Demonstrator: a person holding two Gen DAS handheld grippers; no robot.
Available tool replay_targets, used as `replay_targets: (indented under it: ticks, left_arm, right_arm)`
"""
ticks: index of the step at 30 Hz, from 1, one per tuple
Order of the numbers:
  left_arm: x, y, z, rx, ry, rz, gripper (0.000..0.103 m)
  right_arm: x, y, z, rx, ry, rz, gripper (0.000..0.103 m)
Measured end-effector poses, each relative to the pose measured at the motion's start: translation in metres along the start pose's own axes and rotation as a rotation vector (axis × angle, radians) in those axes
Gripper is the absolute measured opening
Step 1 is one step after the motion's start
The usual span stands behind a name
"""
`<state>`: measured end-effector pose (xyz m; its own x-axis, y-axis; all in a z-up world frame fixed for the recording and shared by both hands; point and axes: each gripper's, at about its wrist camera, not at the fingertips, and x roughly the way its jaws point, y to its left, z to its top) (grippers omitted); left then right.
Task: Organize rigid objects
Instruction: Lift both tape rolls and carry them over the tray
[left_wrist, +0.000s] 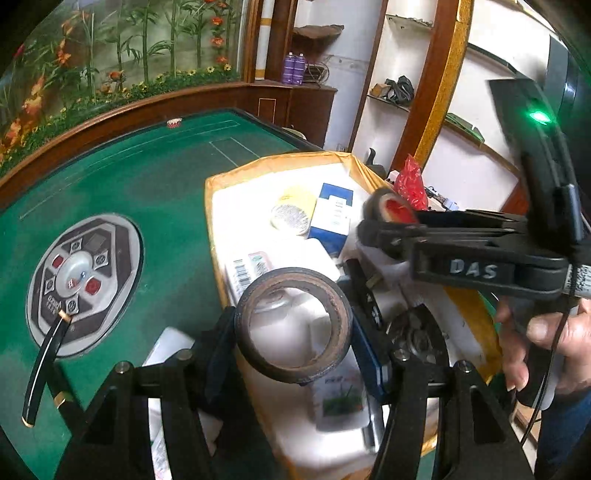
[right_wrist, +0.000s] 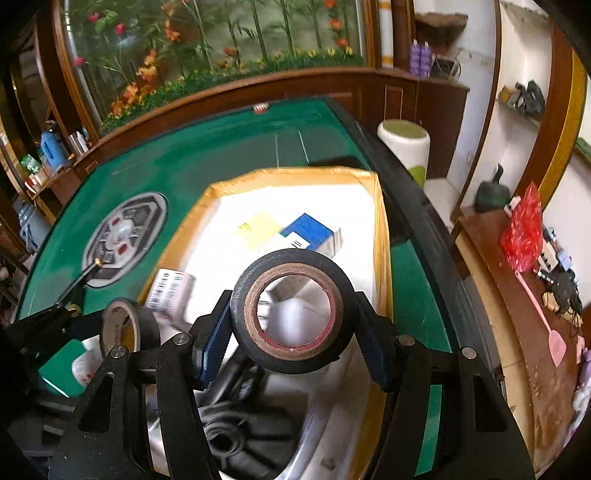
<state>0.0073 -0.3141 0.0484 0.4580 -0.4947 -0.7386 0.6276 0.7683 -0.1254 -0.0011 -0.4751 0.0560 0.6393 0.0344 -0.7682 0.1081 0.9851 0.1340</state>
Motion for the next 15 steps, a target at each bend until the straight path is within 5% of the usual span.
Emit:
replay_targets:
  ticks: [15]
  left_arm:
    - [0.013, -0.011, -0.005, -0.026, 0.054, -0.058, 0.068]
  right_arm:
    - [0.02, -0.002, 0.006, 0.002, 0.065, 0.003, 0.063]
